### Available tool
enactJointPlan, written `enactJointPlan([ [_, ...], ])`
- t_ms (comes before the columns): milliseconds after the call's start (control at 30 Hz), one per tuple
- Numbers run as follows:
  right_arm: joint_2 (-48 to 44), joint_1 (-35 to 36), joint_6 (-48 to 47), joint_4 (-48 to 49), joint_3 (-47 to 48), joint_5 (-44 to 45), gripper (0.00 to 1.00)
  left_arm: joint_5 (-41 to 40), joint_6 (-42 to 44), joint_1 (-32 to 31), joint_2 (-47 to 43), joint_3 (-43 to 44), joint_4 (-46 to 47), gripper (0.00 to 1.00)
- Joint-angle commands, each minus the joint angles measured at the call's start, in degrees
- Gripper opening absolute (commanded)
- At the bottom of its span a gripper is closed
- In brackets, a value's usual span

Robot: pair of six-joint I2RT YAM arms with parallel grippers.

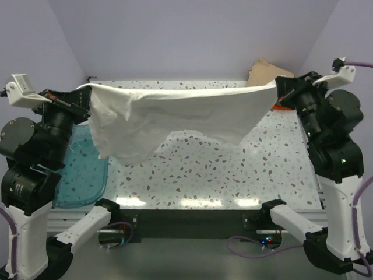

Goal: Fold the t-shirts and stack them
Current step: Flatten the tshirt out

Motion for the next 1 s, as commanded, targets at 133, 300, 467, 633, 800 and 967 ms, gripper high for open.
enactJointPlan([
  [133,0.21,-0.07,-2.62,-6.43,6.79,4.52,0.00,-0.68,4.25,0.33,2.70,5.38,2.56,0.00],
  [300,9.16,-0.07,-2.62,-0.11,7.94,2.94,0.00,1.69,6.36,0.41,12.25,3.71,11.15,0.00],
  [467,21.46,-0.42,-2.89,8.42,12.94,1.54,0.00,15.98,4.88,9.86,25.44,6.78,21.10,0.00],
  [633,40.79,-1.48,-2.97,11.43,31.51,-1.20,0.00,26.11,4.17,15.43,46.18,26.65,27.89,0.00],
  [800,53.81,-3.14,-3.50,10.54,51.43,-0.94,0.00,33.76,0.14,19.39,64.92,51.76,29.44,0.00],
  [967,51.65,-6.57,-2.01,16.16,46.46,-1.90,0.00,37.90,-3.57,24.58,59.33,40.99,39.83,0.00],
])
